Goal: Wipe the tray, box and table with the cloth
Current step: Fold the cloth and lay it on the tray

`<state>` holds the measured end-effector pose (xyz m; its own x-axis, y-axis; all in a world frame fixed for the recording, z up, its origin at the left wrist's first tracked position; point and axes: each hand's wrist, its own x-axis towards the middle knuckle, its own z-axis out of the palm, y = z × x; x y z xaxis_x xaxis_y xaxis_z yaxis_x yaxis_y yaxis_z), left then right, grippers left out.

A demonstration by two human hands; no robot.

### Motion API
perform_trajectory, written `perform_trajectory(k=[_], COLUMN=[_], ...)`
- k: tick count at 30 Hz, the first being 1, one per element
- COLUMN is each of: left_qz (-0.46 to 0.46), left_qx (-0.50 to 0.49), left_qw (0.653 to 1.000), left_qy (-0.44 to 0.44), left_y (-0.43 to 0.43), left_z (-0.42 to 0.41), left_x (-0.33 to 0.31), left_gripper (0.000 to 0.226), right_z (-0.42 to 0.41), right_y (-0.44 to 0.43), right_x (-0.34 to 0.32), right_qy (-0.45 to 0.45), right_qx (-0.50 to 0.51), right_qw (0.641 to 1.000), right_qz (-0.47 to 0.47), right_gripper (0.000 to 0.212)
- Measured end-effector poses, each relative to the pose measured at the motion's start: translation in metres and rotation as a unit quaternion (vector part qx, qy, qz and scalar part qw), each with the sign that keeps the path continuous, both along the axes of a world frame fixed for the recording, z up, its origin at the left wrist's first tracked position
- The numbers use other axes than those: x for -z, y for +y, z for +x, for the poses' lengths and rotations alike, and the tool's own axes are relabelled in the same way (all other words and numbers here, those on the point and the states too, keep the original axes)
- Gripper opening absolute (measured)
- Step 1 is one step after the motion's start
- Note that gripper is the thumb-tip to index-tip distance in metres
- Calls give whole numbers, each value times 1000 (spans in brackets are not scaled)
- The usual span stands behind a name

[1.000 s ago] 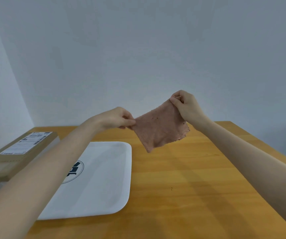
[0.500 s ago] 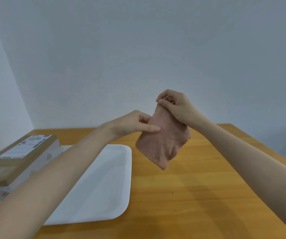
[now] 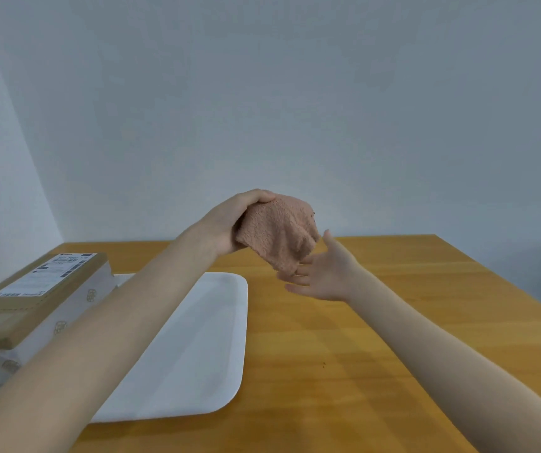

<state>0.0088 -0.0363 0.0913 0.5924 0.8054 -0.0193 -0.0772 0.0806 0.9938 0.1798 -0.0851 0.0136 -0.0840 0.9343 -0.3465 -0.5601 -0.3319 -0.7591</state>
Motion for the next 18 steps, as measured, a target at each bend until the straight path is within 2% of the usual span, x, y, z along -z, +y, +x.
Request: perform_trajectory(k=[2, 5, 7, 10, 13, 15, 18], left_qz=[-18, -19, -25, -34, 8, 59, 123], left_qx=[-4, -20, -42, -56, -70, -78, -91], left_qw=[1000, 999, 997, 995, 998, 994, 982], left_qy=[-19, -37, -58, -69, 3, 56, 111], left_y=[-2, 0, 5, 11, 20, 23, 24], left_z=[4, 3, -1, -9, -14, -17, -19], left_x=[2, 5, 5, 7, 12, 14, 19], left_gripper=[14, 15, 16, 22, 28, 20, 13], right_z=[-12, -16, -10, -1, 2, 3, 6], right_y=[1, 3, 0, -6, -3, -1, 3], right_x=[-6, -21, -30, -39, -43, -47, -51], right_qy=[42, 106, 81, -17, -143, -240, -384], right_qx=[-20, 29, 45, 25, 51, 95, 173], right_qw=[998, 987, 985, 985, 970, 946, 891], right_qz=[46, 117, 145, 172, 191, 196, 171], right_gripper=[81, 79, 75, 32, 9, 8, 34])
